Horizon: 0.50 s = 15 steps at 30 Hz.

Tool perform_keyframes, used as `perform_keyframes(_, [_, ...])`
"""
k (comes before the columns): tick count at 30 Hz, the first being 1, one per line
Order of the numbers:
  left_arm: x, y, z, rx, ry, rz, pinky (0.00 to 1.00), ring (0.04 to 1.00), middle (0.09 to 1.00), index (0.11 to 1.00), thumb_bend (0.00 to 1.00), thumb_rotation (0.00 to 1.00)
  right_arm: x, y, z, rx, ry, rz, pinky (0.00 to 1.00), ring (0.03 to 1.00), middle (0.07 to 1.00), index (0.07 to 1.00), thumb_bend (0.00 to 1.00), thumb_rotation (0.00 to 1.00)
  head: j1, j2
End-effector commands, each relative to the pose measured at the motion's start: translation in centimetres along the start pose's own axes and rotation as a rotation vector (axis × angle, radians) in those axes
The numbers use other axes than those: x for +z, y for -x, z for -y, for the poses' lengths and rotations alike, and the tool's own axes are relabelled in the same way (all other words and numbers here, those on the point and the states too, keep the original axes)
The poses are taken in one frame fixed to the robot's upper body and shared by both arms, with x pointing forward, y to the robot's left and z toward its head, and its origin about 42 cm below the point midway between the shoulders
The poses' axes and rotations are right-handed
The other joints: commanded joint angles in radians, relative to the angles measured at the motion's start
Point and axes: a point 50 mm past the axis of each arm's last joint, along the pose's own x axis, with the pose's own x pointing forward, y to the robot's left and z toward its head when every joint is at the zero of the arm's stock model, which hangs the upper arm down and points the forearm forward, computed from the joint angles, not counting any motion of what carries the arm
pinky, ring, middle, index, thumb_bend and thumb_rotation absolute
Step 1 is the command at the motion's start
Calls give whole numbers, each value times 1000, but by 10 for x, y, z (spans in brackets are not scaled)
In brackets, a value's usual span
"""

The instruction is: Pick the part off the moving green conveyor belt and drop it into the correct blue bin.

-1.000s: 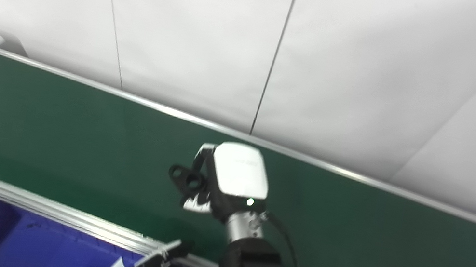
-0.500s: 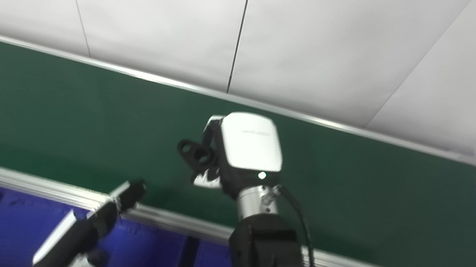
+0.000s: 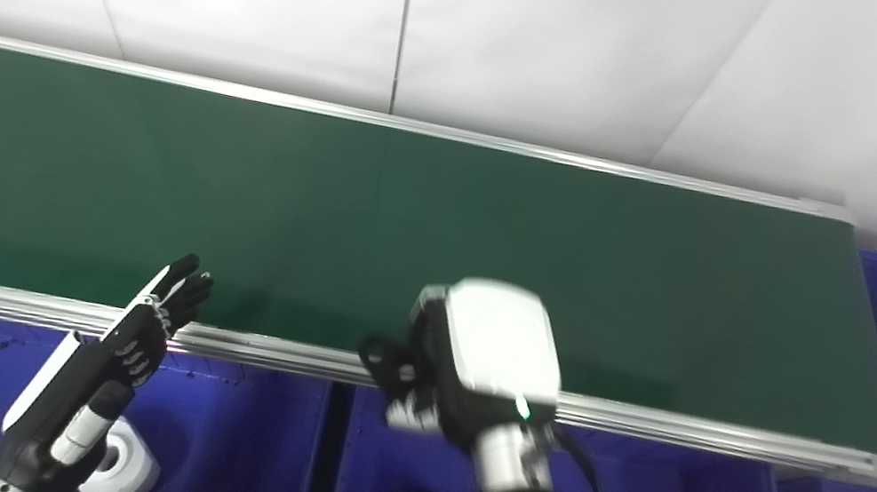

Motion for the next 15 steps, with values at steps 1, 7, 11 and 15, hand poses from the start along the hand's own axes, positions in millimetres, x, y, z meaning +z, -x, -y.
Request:
perform_keyframes(1, [9,-1,-5,-3,-6,27,987,968,951,980,692,879,0,14,8,-91,-3,14,107,171,273,489,506,134,-4,1])
perform_keyframes(7, [11,-2,-7,-1,-3,21,980,961,942,970,703,846,-11,36,-7,-83,-6,-45,109,175,279,490,505,133,-10,10])
perform_keyframes(11, [13,-2,-8,-2,-5,28,974,956,938,968,703,836,-15,46,-17,-62,9,-71,108,174,278,491,503,136,-18,18])
perform_keyframes(15, [14,-2,-10,-10,0,29,987,960,940,969,700,830,-18,49,-30,-56,33,-79,104,169,272,489,505,135,-21,21])
